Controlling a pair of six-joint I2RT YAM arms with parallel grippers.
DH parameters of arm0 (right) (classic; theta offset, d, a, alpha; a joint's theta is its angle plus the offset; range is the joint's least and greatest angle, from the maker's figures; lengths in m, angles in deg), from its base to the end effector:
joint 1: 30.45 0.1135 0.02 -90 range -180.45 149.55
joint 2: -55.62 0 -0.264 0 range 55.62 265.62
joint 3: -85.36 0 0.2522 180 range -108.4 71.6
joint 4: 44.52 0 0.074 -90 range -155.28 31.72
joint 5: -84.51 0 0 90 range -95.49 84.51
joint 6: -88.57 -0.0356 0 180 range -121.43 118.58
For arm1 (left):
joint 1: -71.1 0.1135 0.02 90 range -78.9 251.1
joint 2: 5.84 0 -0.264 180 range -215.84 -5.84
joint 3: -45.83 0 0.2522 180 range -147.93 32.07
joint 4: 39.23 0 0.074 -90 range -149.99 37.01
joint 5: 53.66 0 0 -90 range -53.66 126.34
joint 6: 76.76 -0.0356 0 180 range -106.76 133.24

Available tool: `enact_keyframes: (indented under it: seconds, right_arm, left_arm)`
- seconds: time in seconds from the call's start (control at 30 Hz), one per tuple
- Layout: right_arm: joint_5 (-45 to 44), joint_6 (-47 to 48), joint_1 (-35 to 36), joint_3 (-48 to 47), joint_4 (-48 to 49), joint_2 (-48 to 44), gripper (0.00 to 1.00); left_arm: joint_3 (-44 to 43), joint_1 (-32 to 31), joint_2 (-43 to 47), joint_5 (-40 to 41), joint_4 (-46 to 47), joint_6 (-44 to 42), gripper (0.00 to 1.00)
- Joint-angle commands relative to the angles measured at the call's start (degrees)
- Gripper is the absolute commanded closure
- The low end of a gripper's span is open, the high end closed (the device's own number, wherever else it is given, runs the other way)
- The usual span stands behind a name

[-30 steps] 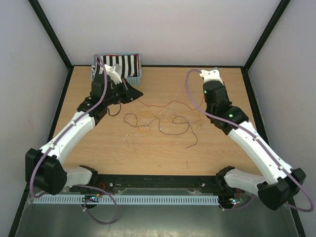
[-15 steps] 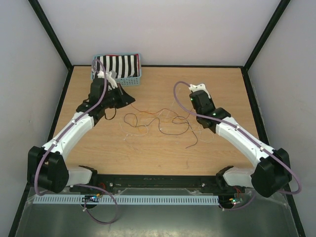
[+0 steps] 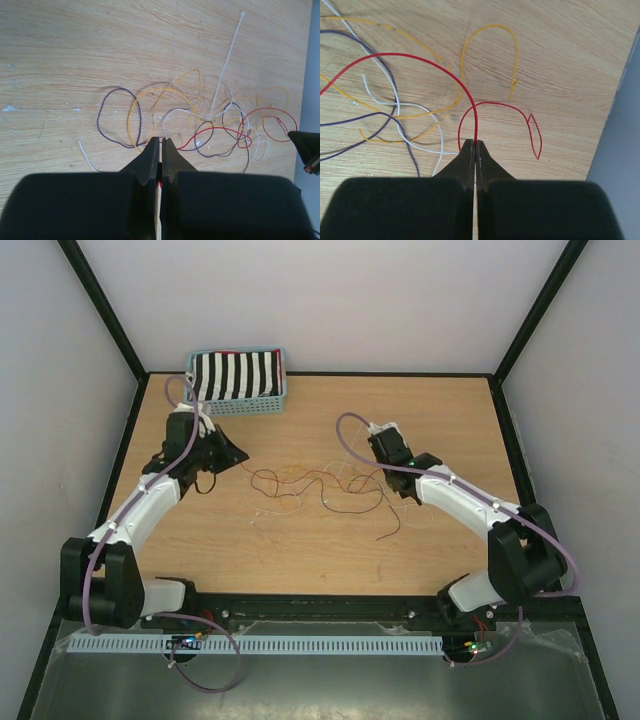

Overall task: Zip-tie the wires
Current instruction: Straighten the cable at the center of the board.

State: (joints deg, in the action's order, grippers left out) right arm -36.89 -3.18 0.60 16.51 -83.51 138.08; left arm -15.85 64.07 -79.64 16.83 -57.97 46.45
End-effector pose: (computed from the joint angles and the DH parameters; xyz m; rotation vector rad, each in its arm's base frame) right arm 0.2613 0.1357 0.2329 -0.3766 2.3215 -0.4076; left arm 0.2817 -0.0467 0.2589 -0.2843 2.1540 -0.7711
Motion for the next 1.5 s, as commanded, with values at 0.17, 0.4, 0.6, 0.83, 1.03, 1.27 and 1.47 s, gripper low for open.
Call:
enact_keyframes:
  seconds: [0.17, 0.4, 0.6, 0.83, 1.03, 1.27, 1.47]
  right_arm:
    - [2.5, -2.0, 0.0, 0.0, -1.0, 3.5, 0.97]
    - [2.3, -2.4, 0.0, -1.1, -2.3, 6.8, 0.9]
    - [4.8, -2.6, 0.0, -1.7, -2.4, 5.8, 0.75]
    - [8.6, -2.4, 0.0, -2.7, -2.7, 1.9, 0.56]
    - [9.2, -1.3, 0.0, -5.5, -6.1, -1.9, 0.43]
    - [10.7, -2.4, 0.0, -9.5, -5.8, -4.6, 0.39]
    - [14.0, -7.6, 0.0, -11.7, 2.8, -0.2, 0.38]
  left_arm:
    - [-0.1, 3.8, -1.0, -0.6, 1.0, -1.9, 1.0]
    - [2.0, 3.9, -2.8, -0.7, 1.6, -3.0, 1.0]
    - [2.3, 3.7, -3.3, -1.4, 1.9, -4.0, 1.0]
    - [2.0, 3.5, -4.6, -2.0, 2.0, -4.7, 1.0]
    - [1.8, 3.6, -5.6, -1.2, 1.9, -5.2, 0.95]
    - [2.2, 3.8, -7.2, 0.5, 1.9, -4.8, 0.91]
    - [3.2, 3.9, -8.5, 2.2, 2.0, -4.4, 0.83]
